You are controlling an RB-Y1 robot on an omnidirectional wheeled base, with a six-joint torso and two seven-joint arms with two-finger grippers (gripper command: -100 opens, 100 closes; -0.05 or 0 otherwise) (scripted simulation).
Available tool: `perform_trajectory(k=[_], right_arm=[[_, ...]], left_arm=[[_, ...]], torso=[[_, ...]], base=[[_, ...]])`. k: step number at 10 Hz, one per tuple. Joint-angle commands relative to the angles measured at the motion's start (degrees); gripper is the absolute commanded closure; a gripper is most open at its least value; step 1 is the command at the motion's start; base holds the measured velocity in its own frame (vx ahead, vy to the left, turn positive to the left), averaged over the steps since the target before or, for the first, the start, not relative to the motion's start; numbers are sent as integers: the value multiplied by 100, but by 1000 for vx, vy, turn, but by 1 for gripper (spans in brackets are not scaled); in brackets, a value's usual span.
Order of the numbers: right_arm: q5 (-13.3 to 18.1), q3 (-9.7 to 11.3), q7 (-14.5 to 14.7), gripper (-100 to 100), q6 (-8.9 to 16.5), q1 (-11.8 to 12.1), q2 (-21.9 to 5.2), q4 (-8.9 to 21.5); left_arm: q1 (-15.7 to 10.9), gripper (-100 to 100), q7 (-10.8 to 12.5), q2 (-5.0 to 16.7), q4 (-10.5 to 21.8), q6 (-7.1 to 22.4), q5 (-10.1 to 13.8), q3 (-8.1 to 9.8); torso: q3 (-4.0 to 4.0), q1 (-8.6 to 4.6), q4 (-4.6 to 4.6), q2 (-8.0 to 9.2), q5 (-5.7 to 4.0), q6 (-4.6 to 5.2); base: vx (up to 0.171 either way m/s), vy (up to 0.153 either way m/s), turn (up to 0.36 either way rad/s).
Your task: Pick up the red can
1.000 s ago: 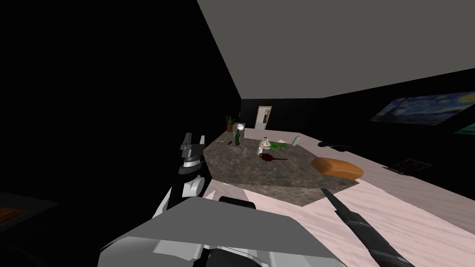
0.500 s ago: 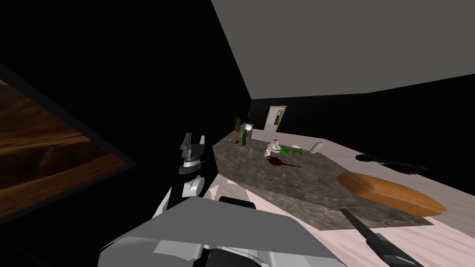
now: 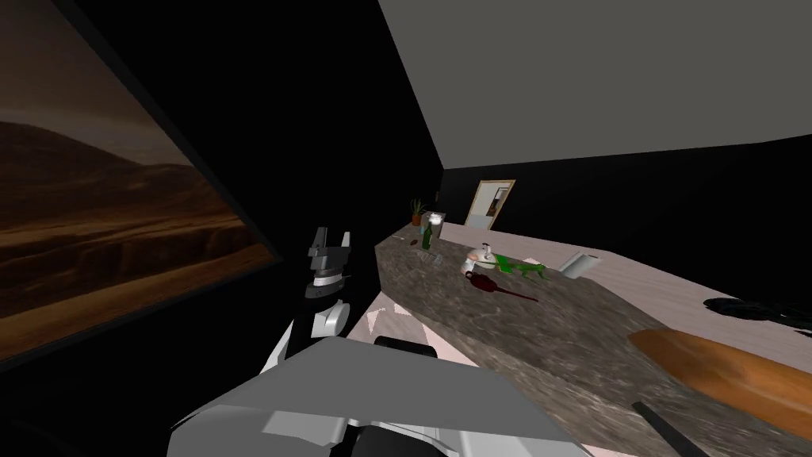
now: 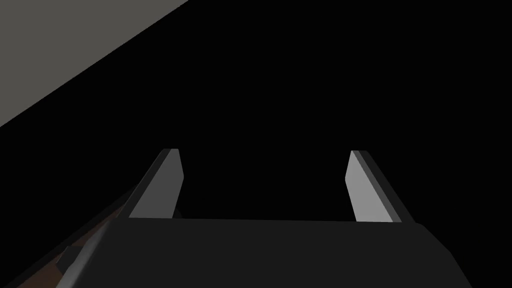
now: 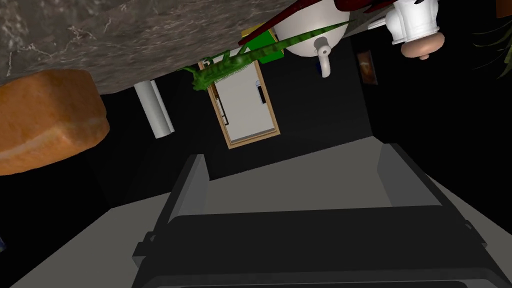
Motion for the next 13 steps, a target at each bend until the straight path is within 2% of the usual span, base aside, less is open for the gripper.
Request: perform_trajectory(k=[1,2,3,4,6,7,8,9,10,11,12,13], right_arm=[[94,-105,-6,-100,-28,268,-71,108],[295,-280,-33,-100,3,459,-228,206],[295,-280,-33,-100,3,607,-228,206],[497,-444,-62,-100,29,764,-388,301],[497,-444,-62,-100,29,955,-388,301],[699,-594,-95,-100,50,1191,-550,391],[699,-594,-95,-100,50,1284,-550,391],[900,-730,-131,-100,66,1464,-714,476],[900,-730,-131,-100,66,1600,-714,476],[1098,-850,-171,-100,78,1796,-879,557],[1098,-850,-171,-100,78,1901,-879,557],[1293,-955,-215,-100,87,2083,-1045,633]], left_arm=[[0,0,0,0,0,0,0,0],[0,0,0,0,0,0,0,0],[0,0,0,0,0,0,0,0],[1,0,0,0,0,0,0,0],[1,0,0,0,0,0,0,0],[2,0,0,0,0,0,0,1],[1,0,0,0,0,0,0,0],[1,0,0,0,0,0,0,1],[1,0,0,0,0,0,0,0],[2,0,0,1,0,0,0,1],[1,0,0,0,0,0,0,1],[1,0,0,1,0,0,0,1]], torso=[[0,0,0,0,0,0],[-1,1,0,-4,-1,0],[-2,0,0,-4,-1,1],[-4,0,-1,-8,-1,2],[-3,-1,0,-7,-2,2],[-7,4,-1,-14,-1,8],[-8,2,-3,-14,-1,-1],[-8,1,-2,-15,-2,3],[-7,-1,-2,-12,-1,0],[-6,-3,-1,-12,-2,7],[-4,-4,-1,-8,-2,2],[-6,-4,-1,-12,-3,4]], base=[[-54,-29,371],[-55,-24,389],[-46,-28,327],[-59,-37,354],[-41,-20,240],[-41,-14,338],[-41,-18,360],[-55,-18,420],[-53,-29,256],[-66,-24,335],[-52,-21,348],[-45,-27,397]])
